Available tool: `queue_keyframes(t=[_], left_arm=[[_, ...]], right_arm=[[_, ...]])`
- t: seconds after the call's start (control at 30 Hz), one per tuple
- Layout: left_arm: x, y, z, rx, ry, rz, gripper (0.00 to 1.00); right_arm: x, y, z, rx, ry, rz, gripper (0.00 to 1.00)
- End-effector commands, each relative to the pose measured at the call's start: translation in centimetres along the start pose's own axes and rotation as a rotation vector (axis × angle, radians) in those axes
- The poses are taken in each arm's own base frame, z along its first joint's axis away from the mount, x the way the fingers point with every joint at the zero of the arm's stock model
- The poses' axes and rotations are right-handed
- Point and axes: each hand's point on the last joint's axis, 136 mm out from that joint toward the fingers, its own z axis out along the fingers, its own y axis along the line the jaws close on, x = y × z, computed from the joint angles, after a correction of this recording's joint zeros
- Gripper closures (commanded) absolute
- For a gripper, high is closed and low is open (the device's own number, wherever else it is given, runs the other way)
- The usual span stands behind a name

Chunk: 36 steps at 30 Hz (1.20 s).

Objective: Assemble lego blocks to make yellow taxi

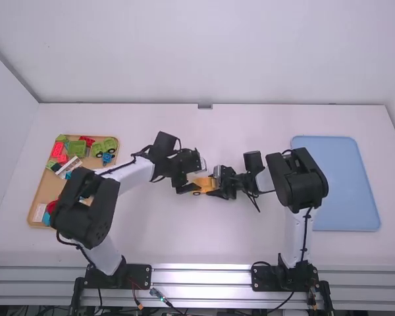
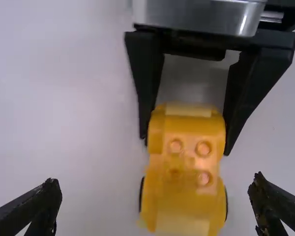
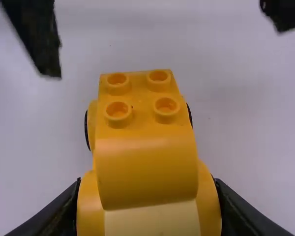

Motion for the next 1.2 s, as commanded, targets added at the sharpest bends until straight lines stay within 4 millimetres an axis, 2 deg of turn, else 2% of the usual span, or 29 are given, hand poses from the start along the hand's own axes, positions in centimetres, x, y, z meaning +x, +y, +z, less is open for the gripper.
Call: queue_keyframes(t=[0.0,0.07,0.17,0.3,0.47,0.53,0.57,0.6,0.63,0.67,0.7,0.73,0.77,0.83,0.87,0.9,0.93,0.97,1.0,1.03,1.17], left_arm=[[-1.2,0.4,-2.7,0.001,-0.093,0.013,0.01],[-1.3,0.8,-4.0,-0.002,-0.128,0.015,0.01],[-1.0,2.2,-7.3,-0.032,-0.217,-0.027,0.01],[0.4,3.8,-9.9,-0.073,-0.273,-0.097,0.01],[1.6,4.1,-10.9,-0.088,-0.307,-0.141,0.01],[2.2,4.3,-10.7,-0.11,-0.296,-0.134,0.01],[2.3,4.3,-10.6,-0.112,-0.297,-0.131,0.01],[2.3,4.2,-10.4,-0.118,-0.302,-0.117,0.01],[2.3,4.2,-10.3,-0.119,-0.304,-0.109,0.01],[2.3,4.2,-10.2,-0.126,-0.306,-0.101,0.01],[2.3,4.2,-10.2,-0.127,-0.307,-0.099,0.01],[2.4,4.3,-10.2,-0.137,-0.31,-0.089,0.01],[2.4,4.4,-10.1,-0.14,-0.312,-0.083,0.01],[2.4,4.6,-10.2,-0.157,-0.317,-0.064,0.01],[2.3,4.7,-10.2,-0.166,-0.322,-0.05,0.01],[2.2,4.8,-10.2,-0.169,-0.323,-0.047,0.01],[2.2,5.0,-10.2,-0.18,-0.326,-0.034,0.01],[2.1,5.1,-10.2,-0.183,-0.328,-0.029,0.01],[2.0,5.3,-10.3,-0.191,-0.331,-0.027,0.01],[2.0,5.4,-10.4,-0.195,-0.333,-0.033,0.01],[2.5,7.5,-10.7,-0.276,-0.301,-0.131,0.01]], right_arm=[[0.4,-0.2,0.2,0.006,0.019,0.017,0.52],[0.4,-0.2,0.2,0.005,0.018,0.018,0.52],[0.3,-0.1,0.2,0.002,0.013,0.011,0.52],[-0.7,-0.8,-0.4,0.021,-0.004,0.02,0.53],[-2.2,-3.2,-2.8,0.12,0.003,0.083,0.57],[-2.8,-5.0,-5.2,0.208,0.033,0.1,0.58],[-2.9,-5.2,-5.6,0.223,0.039,0.101,0.58],[-3.2,-6.3,-7.8,0.292,0.067,0.113,0.59],[-3.3,-6.7,-8.7,0.322,0.081,0.12,0.6],[-3.5,-7.4,-10.5,0.376,0.104,0.131,0.61],[-3.4,-7.6,-11.1,0.392,0.112,0.138,0.62],[-3.5,-8.1,-13.1,0.451,0.139,0.157,0.63],[-3.4,-8.4,-14.3,0.484,0.156,0.172,0.63],[-2.8,-8.9,-18.1,0.596,0.213,0.23,0.64],[-2.3,-9.2,-21.0,0.692,0.249,0.298,0.63],[-2.1,-9.3,-21.8,0.718,0.259,0.319,0.64],[-1.4,-9.3,-24.7,0.814,0.292,0.391,0.63],[-1.0,-9.2,-26.1,0.863,0.309,0.428,0.63],[-0.2,-8.9,-29.1,0.958,0.334,0.501,0.63],[0.2,-8.7,-30.2,0.995,0.342,0.532,0.64],[3.1,-6.6,-37.6,1.238,0.367,0.749,0.64]])
